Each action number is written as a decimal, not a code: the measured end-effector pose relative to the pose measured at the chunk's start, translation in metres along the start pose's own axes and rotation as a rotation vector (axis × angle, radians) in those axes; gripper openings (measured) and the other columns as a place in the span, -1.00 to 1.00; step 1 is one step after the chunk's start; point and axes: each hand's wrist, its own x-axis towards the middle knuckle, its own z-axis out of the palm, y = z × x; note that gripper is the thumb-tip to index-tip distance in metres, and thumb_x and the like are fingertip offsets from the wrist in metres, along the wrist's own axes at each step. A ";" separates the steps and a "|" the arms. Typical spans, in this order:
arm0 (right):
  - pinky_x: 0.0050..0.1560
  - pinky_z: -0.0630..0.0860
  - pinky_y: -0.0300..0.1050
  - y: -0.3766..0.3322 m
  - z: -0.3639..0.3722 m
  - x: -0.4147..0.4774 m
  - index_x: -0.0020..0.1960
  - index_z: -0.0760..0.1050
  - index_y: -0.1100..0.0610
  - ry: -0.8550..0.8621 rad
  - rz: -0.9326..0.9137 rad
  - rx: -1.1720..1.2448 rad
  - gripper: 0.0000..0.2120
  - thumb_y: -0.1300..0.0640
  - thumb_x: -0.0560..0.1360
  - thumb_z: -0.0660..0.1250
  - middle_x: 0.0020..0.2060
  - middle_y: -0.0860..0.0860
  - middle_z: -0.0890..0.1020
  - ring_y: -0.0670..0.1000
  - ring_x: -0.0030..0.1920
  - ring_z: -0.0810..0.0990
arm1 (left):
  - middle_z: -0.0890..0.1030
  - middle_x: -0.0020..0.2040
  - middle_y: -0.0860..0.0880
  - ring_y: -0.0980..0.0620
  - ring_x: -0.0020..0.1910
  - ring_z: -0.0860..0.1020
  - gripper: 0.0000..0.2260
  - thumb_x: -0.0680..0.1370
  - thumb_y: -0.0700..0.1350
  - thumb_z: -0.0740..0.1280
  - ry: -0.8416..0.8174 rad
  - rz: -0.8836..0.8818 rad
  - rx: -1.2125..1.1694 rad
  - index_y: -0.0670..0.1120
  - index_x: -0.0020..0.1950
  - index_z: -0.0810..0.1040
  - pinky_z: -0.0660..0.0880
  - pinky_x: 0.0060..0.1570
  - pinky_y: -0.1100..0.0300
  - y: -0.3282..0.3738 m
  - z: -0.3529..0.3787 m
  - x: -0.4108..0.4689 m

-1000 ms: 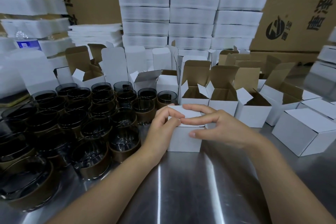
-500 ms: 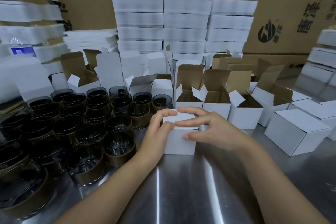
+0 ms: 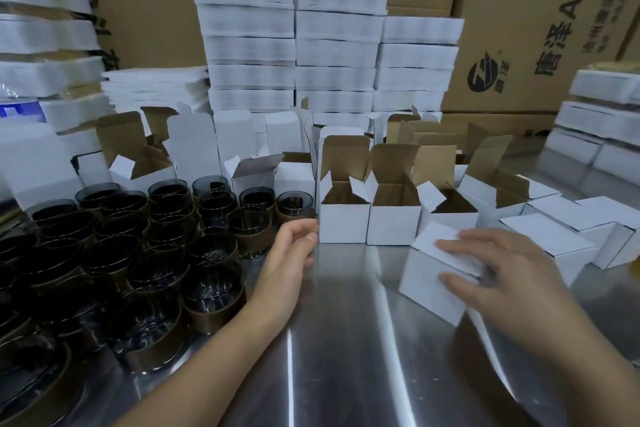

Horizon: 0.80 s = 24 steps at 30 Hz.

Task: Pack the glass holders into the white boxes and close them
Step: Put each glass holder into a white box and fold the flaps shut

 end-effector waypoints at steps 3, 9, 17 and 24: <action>0.39 0.13 0.07 0.013 -0.011 -0.004 0.11 0.60 -0.16 0.057 0.132 -0.110 -0.67 -0.02 0.36 0.49 0.28 0.00 0.50 0.09 0.33 0.35 | 0.63 -0.04 0.27 0.32 0.03 0.55 -0.79 0.46 0.04 0.24 0.017 0.002 0.010 0.08 0.04 0.55 0.46 0.15 0.13 0.000 -0.001 0.001; 0.37 0.14 0.10 0.028 -0.016 0.004 0.16 0.59 -0.12 0.087 0.280 -0.226 -0.66 -0.05 0.39 0.45 0.34 0.01 0.47 0.14 0.35 0.32 | 0.60 0.07 0.08 0.12 0.16 0.52 -0.85 0.61 -0.14 0.21 0.027 -0.011 0.040 0.04 0.03 0.56 0.48 0.11 0.13 -0.002 -0.001 0.002; 0.34 0.23 0.12 0.031 -0.018 0.016 0.22 0.55 -0.09 0.080 0.386 -0.261 -0.64 -0.06 0.43 0.40 0.36 0.04 0.44 0.19 0.33 0.36 | 0.64 0.00 0.08 0.09 0.11 0.54 -0.84 0.49 -0.02 0.26 0.018 -0.034 0.034 0.00 -0.01 0.59 0.49 0.06 0.10 -0.001 -0.001 0.003; 0.38 0.15 0.15 0.006 -0.006 0.033 0.26 0.53 -0.02 0.127 0.288 -0.260 -0.63 0.03 0.45 0.36 0.35 0.06 0.43 0.16 0.34 0.34 | 0.66 -0.03 -0.01 0.09 0.00 0.57 -0.86 0.57 -0.17 0.26 0.062 -0.068 0.074 -0.01 -0.02 0.60 0.48 -0.06 0.17 -0.004 0.000 0.006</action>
